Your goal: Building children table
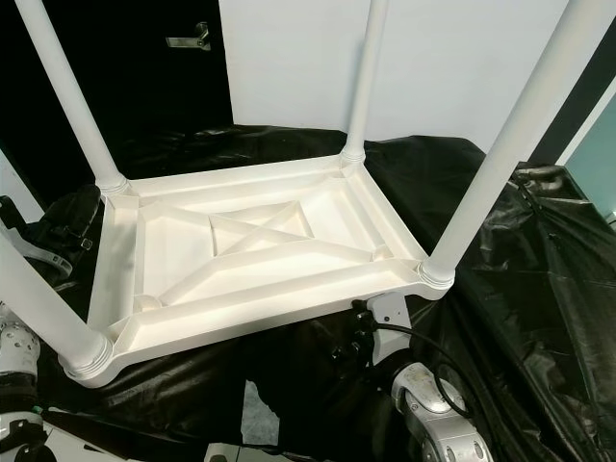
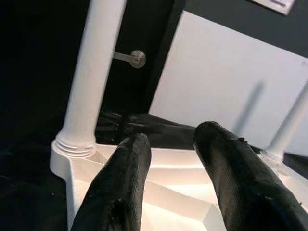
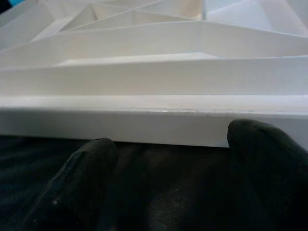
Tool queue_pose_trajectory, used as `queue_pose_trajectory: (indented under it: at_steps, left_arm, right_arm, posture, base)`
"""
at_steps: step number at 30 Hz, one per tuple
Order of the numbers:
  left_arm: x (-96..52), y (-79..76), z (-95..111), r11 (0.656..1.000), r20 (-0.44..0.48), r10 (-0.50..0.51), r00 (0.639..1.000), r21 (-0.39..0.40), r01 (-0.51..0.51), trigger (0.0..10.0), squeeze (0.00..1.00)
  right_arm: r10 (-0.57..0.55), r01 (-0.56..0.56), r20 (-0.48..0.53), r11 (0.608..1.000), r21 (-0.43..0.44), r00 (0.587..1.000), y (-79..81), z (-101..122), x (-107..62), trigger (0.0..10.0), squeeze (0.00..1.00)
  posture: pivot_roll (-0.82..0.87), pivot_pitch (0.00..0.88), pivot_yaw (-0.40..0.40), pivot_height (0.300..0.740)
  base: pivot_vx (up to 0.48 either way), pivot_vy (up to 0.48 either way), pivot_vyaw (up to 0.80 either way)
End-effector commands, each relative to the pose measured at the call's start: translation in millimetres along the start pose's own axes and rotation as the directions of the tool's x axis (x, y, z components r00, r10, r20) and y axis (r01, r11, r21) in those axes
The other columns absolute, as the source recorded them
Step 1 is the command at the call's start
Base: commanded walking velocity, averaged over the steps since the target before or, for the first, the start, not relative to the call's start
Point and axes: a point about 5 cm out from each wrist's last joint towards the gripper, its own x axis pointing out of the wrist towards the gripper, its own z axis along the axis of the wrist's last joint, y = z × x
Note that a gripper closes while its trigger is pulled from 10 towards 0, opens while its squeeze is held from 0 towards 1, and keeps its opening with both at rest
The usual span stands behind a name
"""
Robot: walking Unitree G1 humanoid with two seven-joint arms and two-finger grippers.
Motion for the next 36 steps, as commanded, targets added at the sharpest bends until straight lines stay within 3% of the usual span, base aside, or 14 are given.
queue_pose_trajectory:
  at_steps: [1,4,9,14,17,22,25,26,30,32,35,36]
  left_arm:
    - [0.4,-20.9,-5,0.956,-0.016,-0.291,0.956,-0.021,0.291,10.0,0.00]
    - [-0.4,-22.1,-5,0.953,-0.016,-0.303,0.953,-0.025,0.302,10.0,0.00]
    - [-5.2,-40.1,5,0.903,0.043,-0.418,0.908,-0.094,0.420,10.0,0.00]
    - [-8.0,-46.0,10,0.886,0.064,-0.446,0.893,-0.108,0.451,10.0,0.00]
    - [-13.5,-56.3,12,0.868,0.095,-0.466,0.879,-0.141,0.476,10.0,0.00]
    - [-26.8,-86.2,13,0.819,0.135,-0.516,0.846,-0.211,0.534,10.0,0.00]
    - [-28.7,-90.8,13,0.811,0.141,-0.521,0.842,-0.224,0.540,10.0,0.00]
    - [-33.4,-106.4,13,0.782,0.160,-0.541,0.826,-0.264,0.564,10.0,0.00]
    - [-36.4,-120.0,13,0.753,0.184,-0.558,0.809,-0.298,0.587,10.0,0.00]
    - [-38.0,-145.0,10,0.694,0.219,-0.592,0.776,-0.350,0.629,10.0,0.00]
    - [-38.9,-154.0,10,0.672,0.229,-0.605,0.763,-0.368,0.643,10.0,0.00]
    - [-40.0,-163.5,10,0.643,0.243,-0.618,0.748,-0.391,0.659,10.0,0.00]
  right_arm:
    - [-0.032,0.033,-0.011,0.999,0.026,0.999,-4.0,-2,-3.5,10.0,0.00]
    - [-0.055,0.056,-0.019,0.997,0.053,0.998,-6.0,-3,-5.1,10.0,0.00]
    - [-0.188,0.194,-0.074,0.978,0.076,0.979,-26.5,-15,-2.6,10.0,0.00]
    - [-0.204,0.210,-0.078,0.975,0.072,0.976,-31.2,-15,2.0,10.0,0.00]
    - [-0.227,0.231,-0.079,0.972,0.050,0.971,-39.5,-15,11.8,10.0,0.00]
    - [-0.237,0.240,-0.066,0.970,0.040,0.969,-52.7,-8,31.7,10.0,0.00]
    - [-0.238,0.241,-0.064,0.970,0.041,0.969,-54.3,-7,34.5,10.0,0.00]
    - [-0.230,0.231,-0.059,0.973,0.020,0.971,-57.1,-5,42.6,10.0,0.00]
    - [-0.220,0.220,-0.058,0.975,0.004,0.974,-58.7,-4,48.5,10.0,0.00]
    - [-0.197,0.196,-0.058,0.980,-0.009,0.979,-58.2,-2,58.3,10.0,0.00]
    - [-0.184,0.184,-0.057,0.983,-0.015,0.981,-57.4,-1,62.0,10.0,0.00]
    - [-0.172,0.171,-0.055,0.985,-0.023,0.983,-56.4,-1,66.2,10.0,0.00]
  posture:
    - [0.04,0.000,-0.041,0.740]
    - [0.04,0.000,-0.036,0.740]
    - [0.04,0.000,-0.024,0.740]
    - [0.05,0.000,-0.020,0.740]
    - [0.06,0.000,-0.010,0.740]
    - [0.08,0.000,-0.017,0.740]
    - [0.08,0.000,-0.017,0.740]
    - [0.09,0.000,-0.022,0.740]
    - [0.10,0.000,-0.024,0.740]
    - [0.11,0.000,-0.029,0.740]
    - [0.11,0.000,-0.028,0.740]
    - [0.12,0.000,-0.026,0.740]
  base:
    - [0.000,0.000,0.00]
    - [0.000,0.000,0.00]
    - [0.000,0.000,0.00]
    - [0.000,0.000,0.00]
    - [0.000,0.000,0.00]
    - [0.000,0.000,0.00]
    - [0.000,0.000,0.00]
    - [0.000,0.000,0.00]
    - [0.000,0.000,0.00]
    - [0.000,0.000,0.00]
    - [0.000,0.000,0.00]
    - [0.000,0.000,0.00]
